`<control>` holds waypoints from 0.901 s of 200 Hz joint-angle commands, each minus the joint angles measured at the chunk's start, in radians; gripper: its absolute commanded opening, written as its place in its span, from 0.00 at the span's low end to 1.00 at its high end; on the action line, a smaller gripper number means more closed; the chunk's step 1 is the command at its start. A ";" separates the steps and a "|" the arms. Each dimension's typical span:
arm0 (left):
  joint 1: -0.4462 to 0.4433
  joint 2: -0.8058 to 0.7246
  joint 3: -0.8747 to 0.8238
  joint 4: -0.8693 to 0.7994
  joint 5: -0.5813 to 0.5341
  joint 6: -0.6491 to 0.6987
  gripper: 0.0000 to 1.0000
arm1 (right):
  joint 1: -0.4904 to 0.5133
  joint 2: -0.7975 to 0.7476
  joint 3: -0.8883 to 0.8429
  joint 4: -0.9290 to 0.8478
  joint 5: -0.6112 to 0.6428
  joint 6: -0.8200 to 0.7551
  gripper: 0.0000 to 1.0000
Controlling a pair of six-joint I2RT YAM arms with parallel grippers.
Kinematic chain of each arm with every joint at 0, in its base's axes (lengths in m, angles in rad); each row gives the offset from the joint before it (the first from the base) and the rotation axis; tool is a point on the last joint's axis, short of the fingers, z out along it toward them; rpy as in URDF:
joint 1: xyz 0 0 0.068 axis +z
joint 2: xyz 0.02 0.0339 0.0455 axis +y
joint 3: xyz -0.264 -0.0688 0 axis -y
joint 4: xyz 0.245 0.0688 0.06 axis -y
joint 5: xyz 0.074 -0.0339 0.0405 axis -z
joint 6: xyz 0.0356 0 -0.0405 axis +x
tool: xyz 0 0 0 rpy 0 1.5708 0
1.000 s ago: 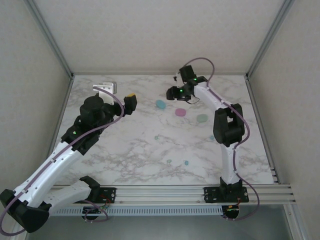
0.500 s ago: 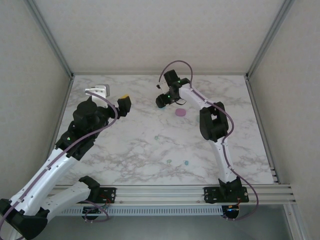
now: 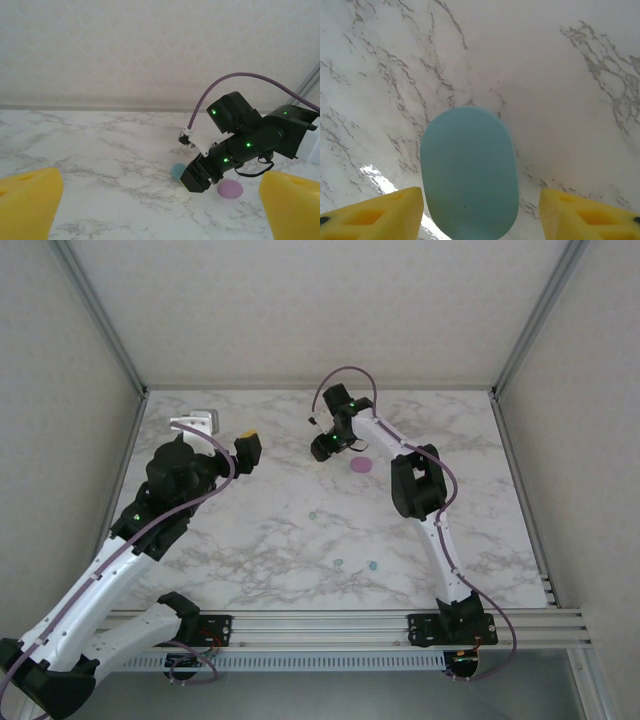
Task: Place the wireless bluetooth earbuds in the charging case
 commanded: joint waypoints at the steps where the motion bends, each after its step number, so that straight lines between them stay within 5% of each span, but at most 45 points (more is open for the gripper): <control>1: 0.013 -0.015 -0.001 -0.014 -0.002 -0.019 1.00 | 0.010 0.035 0.042 -0.015 -0.017 -0.027 0.63; 45: 0.014 -0.014 0.003 -0.015 0.000 -0.023 1.00 | 0.014 0.077 0.099 -0.038 -0.015 -0.038 0.58; 107: 0.016 -0.012 0.002 -0.017 -0.004 -0.033 1.00 | 0.026 0.001 0.039 -0.037 -0.008 -0.040 0.37; 152: 0.073 0.020 0.023 -0.060 -0.001 -0.137 1.00 | 0.030 -0.361 -0.347 0.222 -0.127 0.008 0.32; 180: 0.141 0.069 0.045 -0.066 0.171 -0.231 0.94 | 0.031 -0.686 -0.696 0.513 -0.238 0.030 0.30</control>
